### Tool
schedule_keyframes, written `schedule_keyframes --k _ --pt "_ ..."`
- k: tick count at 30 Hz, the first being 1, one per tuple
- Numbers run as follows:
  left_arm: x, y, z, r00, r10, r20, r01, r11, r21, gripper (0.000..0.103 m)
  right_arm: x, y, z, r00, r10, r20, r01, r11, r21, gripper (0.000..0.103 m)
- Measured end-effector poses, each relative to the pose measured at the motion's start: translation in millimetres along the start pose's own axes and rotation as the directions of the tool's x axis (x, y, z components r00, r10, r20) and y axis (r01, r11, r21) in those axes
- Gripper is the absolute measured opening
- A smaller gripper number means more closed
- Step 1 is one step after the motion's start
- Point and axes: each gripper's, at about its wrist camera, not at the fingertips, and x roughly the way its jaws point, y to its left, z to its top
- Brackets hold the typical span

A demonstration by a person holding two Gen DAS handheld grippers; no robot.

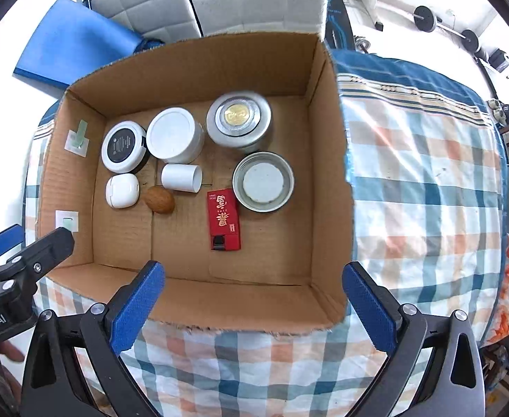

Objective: Organize rigid objects

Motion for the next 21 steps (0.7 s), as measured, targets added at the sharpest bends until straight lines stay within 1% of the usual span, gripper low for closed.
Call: schedule_keyframes --k 2,6,9,13,15,16,18,21 --pt "-5 -2 -4 1.000 0.015 0.017 -0.015 1.000 0.005 0.103 -7 -3 -3 1.000 0.004 0.013 -0.004 1.000 0.003 0.103" --pt "-11 -5 -10 1.000 0.006 0.030 -0.006 1.000 -0.004 0.103 -21 -4 -9 0.999 0.004 0.039 -0.004 1.000 0.000 0.103" --pt "-25 -5 -18 0.998 0.005 0.065 -0.004 1.000 -0.014 0.103 -39 -5 -16 0.998 0.002 0.066 -0.001 1.000 -0.011 0.103" --pt "-57 -6 -31 0.991 0.020 0.131 -0.019 1.000 -0.015 0.103 -67 -10 -28 0.995 0.012 0.104 -0.012 1.000 -0.004 0.103" --pt "-83 -8 -41 0.982 0.038 0.186 -0.035 0.999 -0.019 0.103 -90 -15 -39 0.990 0.023 0.138 -0.022 1.000 -0.002 0.103" --pt "-91 -9 -45 0.979 0.044 0.201 -0.042 0.999 -0.016 0.103 -101 -17 -44 0.988 0.018 0.154 -0.018 1.000 0.001 0.103" --pt "-113 -11 -55 0.971 0.053 0.234 -0.050 0.999 -0.018 0.103 -124 -22 -56 0.982 0.035 0.185 -0.037 0.999 0.007 0.103" --pt "-137 -12 -68 0.963 0.028 0.270 -0.023 0.999 -0.023 0.103 -154 -28 -72 0.974 0.040 0.223 -0.044 0.999 0.013 0.103"
